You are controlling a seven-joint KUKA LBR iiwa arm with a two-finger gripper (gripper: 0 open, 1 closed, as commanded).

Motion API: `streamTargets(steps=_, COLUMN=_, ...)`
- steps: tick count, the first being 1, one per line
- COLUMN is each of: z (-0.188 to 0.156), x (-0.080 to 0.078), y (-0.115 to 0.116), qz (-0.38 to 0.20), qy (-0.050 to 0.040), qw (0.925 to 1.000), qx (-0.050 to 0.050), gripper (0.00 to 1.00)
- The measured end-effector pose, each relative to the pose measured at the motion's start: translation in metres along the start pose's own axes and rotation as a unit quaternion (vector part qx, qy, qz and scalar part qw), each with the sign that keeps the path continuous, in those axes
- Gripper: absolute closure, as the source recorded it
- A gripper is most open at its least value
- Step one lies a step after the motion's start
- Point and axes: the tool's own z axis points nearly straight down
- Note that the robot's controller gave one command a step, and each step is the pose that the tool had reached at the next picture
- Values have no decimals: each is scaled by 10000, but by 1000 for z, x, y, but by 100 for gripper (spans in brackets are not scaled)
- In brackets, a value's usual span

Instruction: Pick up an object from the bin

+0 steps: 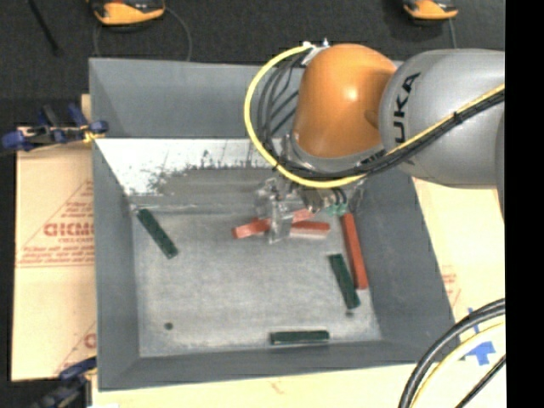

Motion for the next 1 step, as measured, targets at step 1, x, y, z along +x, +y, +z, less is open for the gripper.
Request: streamTargets(steps=1, z=-59, x=4, y=-12, qz=-1759, qy=11, qw=9844, qx=-11, gripper=100)
